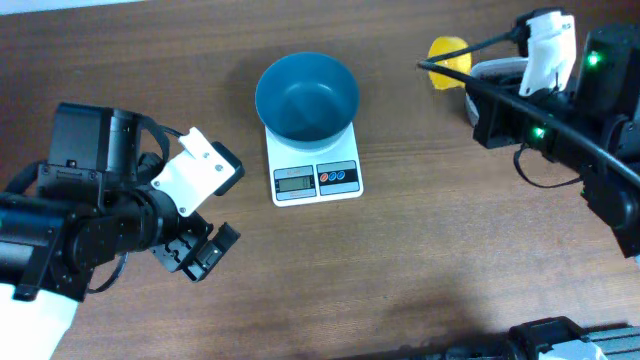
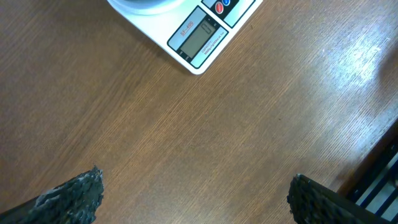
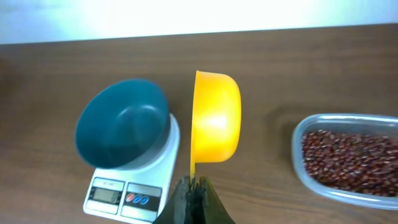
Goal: Scoop item into bowl and weigh 50g on scale
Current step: 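Carry the scoop with the right gripper to the bean tub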
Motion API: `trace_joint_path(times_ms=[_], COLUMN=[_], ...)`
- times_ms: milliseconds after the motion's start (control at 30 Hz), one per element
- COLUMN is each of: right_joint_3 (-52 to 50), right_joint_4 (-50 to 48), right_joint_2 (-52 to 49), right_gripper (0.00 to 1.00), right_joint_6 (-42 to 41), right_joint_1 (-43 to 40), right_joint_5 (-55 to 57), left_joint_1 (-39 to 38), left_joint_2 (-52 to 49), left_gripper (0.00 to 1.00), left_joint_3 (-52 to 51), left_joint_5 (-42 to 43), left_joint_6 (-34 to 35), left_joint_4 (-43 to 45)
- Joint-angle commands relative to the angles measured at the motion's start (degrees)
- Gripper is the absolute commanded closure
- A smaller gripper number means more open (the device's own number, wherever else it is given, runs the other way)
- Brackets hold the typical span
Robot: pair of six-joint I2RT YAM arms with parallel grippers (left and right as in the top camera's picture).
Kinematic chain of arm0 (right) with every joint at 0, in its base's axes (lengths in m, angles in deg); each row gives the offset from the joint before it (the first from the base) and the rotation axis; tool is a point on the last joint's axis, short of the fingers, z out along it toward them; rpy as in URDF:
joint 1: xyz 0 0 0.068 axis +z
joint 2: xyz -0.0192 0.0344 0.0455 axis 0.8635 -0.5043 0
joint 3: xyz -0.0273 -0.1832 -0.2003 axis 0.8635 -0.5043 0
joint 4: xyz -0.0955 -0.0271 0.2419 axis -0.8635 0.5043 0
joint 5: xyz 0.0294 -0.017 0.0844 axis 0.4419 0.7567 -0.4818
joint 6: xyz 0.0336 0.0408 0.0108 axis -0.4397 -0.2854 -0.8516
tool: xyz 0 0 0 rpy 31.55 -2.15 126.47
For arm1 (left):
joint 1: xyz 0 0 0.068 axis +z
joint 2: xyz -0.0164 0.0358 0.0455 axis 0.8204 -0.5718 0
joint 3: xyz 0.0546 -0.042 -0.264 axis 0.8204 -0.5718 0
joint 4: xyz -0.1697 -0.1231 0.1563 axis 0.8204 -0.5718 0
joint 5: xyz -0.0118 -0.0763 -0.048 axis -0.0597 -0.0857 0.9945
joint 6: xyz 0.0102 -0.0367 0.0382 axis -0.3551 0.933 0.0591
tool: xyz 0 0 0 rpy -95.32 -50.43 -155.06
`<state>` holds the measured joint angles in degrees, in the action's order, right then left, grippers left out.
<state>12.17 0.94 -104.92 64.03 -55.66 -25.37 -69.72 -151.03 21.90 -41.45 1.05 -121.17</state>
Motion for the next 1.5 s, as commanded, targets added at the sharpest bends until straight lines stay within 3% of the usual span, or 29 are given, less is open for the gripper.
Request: trace_joint_path(times_ms=[0, 300, 467, 600, 767, 967, 1100, 1467], right_joint_3=[1.79, 1.79, 2.36, 14.69, 34.49, 37.73, 37.73, 37.62], right_joint_4=[-0.72, 2.27, 9.14, 22.58, 35.52, 33.83, 29.07, 29.57], right_joint_2=[-0.09, -0.46, -0.55, -8.81, -27.89, -38.49, -38.66, -40.35], right_gripper=[0.96, 0.96, 0.96, 0.96, 0.96, 0.96, 0.96, 0.96], right_joint_6=[0.85, 0.92, 8.50, 13.97, 20.13, 27.67, 29.51, 30.62], right_joint_1=[0.04, 0.04, -0.07, -0.50, -10.60, -13.84, -13.84, -13.75], right_joint_5=[2.54, 2.54, 6.43, 13.14, 13.99, 14.58, 14.58, 24.09], left_joint_1=[0.35, 0.35, 0.35, 0.35, 0.35, 0.35, 0.35, 0.35], left_joint_2=[-0.15, -0.13, -0.15, -0.15, -0.15, -0.15, -0.15, -0.15], left_gripper=[0.01, 0.01, 0.01, 0.01, 0.01, 0.01, 0.01, 0.01], left_joint_3=[-0.52, -0.52, -0.52, -0.52, -0.52, -0.52, -0.52, -0.52], left_joint_5=[0.02, 0.02, 0.02, 0.02, 0.02, 0.02, 0.02, 0.02], left_joint_6=[-0.87, -0.87, -0.87, -0.87, -0.87, -0.87, -0.87, -0.87], left_joint_4=[0.11, 3.30, 3.30, 3.30, 3.30, 3.30, 3.30, 3.30])
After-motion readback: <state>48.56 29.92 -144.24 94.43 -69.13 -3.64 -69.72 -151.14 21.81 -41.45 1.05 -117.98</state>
